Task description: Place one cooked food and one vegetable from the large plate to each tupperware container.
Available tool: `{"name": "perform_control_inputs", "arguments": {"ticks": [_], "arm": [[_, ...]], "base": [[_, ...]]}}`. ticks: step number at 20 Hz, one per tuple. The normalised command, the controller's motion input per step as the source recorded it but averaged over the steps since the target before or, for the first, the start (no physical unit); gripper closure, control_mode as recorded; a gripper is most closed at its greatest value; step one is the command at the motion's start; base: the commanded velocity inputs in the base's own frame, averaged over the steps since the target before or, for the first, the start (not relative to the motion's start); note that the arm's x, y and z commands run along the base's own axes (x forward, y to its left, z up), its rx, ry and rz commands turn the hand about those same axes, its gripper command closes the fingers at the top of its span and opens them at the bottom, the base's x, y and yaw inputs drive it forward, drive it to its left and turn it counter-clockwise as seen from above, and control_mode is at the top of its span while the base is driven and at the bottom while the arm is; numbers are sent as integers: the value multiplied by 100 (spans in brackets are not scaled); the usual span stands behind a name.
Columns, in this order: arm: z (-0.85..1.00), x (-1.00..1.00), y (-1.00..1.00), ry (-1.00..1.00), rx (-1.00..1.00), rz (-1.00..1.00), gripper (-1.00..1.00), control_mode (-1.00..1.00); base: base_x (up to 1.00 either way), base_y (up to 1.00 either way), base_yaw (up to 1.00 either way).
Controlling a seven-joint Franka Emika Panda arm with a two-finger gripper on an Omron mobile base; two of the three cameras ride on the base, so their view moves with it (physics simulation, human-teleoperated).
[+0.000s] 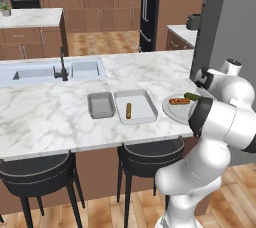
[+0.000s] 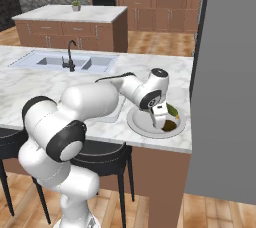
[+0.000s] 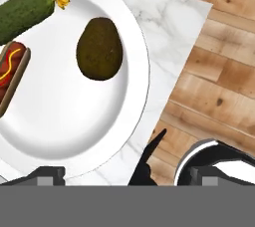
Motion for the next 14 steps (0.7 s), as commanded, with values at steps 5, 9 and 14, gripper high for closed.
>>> {"name": "perform_control_inputs", "arguments": {"ticks": [5, 9, 14], "arm": [[0, 3, -20, 0, -1, -25, -100, -100], [-3, 9, 0, 0, -6, -25, -100, -100], [-25, 14, -37, 8, 6, 1, -100, -100]], "base": [[0, 0, 0], [0, 0, 0], [0, 0, 0]]}}
